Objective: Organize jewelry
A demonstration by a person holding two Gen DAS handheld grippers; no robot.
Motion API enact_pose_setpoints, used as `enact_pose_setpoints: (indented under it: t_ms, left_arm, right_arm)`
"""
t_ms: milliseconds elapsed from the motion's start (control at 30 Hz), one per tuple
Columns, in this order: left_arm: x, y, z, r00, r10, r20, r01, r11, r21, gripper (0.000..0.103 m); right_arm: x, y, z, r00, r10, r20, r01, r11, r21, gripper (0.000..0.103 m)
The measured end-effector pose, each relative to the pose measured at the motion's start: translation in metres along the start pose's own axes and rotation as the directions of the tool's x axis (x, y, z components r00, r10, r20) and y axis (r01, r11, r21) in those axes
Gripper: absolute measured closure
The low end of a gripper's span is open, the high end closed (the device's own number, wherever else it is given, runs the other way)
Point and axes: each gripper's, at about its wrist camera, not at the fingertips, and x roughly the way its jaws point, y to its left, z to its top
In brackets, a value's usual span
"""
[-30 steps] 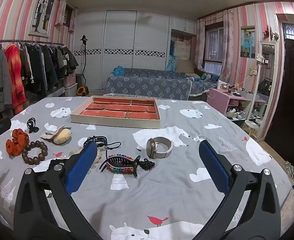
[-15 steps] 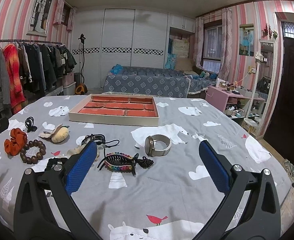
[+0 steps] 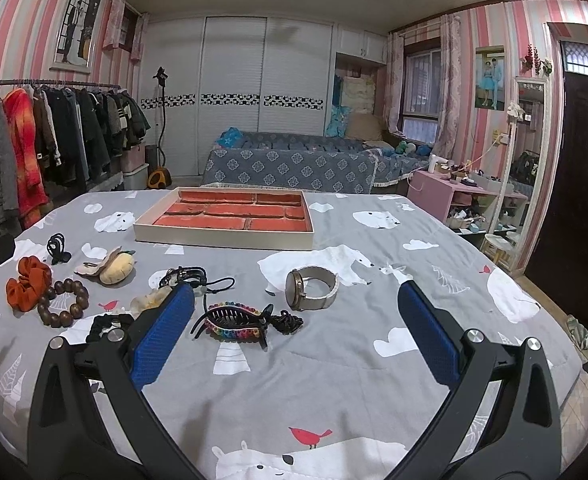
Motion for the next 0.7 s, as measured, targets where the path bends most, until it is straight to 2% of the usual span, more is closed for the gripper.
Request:
enact_pose_setpoints:
  t_ms: [700]
  left_arm:
    - [-0.0003,-0.0009,0.0003,1.0,0.0,0.0,0.0,1.0,0.002,0.004]
  right_arm:
    - [-0.0008,-0.0028,0.0013,1.0,-0.009,-0.001,0.009,1.0,0.001,0.004]
